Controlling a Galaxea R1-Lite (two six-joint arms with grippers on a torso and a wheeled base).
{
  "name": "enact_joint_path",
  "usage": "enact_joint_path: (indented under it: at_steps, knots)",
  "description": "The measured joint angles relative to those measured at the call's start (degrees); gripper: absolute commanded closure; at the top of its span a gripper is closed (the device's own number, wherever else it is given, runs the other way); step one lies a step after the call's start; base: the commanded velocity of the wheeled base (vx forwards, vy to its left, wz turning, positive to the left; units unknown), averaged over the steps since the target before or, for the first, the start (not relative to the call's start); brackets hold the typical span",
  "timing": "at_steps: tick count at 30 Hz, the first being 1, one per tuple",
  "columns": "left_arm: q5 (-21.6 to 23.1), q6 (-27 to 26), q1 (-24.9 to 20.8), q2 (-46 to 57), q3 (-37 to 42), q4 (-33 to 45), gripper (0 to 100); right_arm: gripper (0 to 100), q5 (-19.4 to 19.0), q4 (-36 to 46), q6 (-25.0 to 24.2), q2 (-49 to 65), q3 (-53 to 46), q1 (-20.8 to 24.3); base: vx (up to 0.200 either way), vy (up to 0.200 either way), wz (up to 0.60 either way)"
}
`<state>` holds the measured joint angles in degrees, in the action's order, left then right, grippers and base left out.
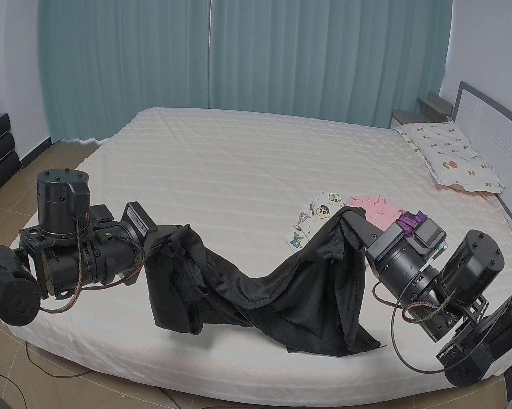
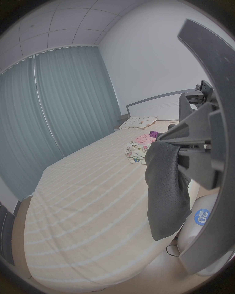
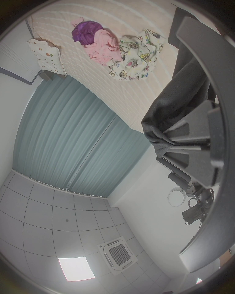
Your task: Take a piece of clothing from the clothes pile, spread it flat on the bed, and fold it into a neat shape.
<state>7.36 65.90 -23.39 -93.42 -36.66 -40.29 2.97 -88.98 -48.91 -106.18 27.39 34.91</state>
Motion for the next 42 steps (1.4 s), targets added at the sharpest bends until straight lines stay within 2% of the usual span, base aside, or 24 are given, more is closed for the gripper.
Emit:
enact_joint_path:
  at_steps: [18, 24, 34, 42]
  knots:
    - [0.0, -0.1, 0.0, -0.2, 0.0, 0.1, 100, 100, 0.0, 0.0, 0.0, 0.4, 0.0, 0.4, 0.000, 0.200, 0.00]
    - [-0.1, -0.3, 0.0, -0.7, 0.1, 0.0, 100, 100, 0.0, 0.0, 0.0, 0.7, 0.0, 0.1, 0.000, 0.000, 0.00]
    - [0.0, -0.4, -0.5, -1.1, 0.2, 1.4, 100, 100, -0.8, 0.0, 1.1, 1.9, -2.3, 0.0, -0.200, 0.000, 0.00]
    - [0.0, -0.4, -2.2, 0.9, -0.2, 5.3, 100, 100, -3.9, 0.0, 3.1, 8.6, -4.0, 0.2, -0.200, 0.000, 0.00]
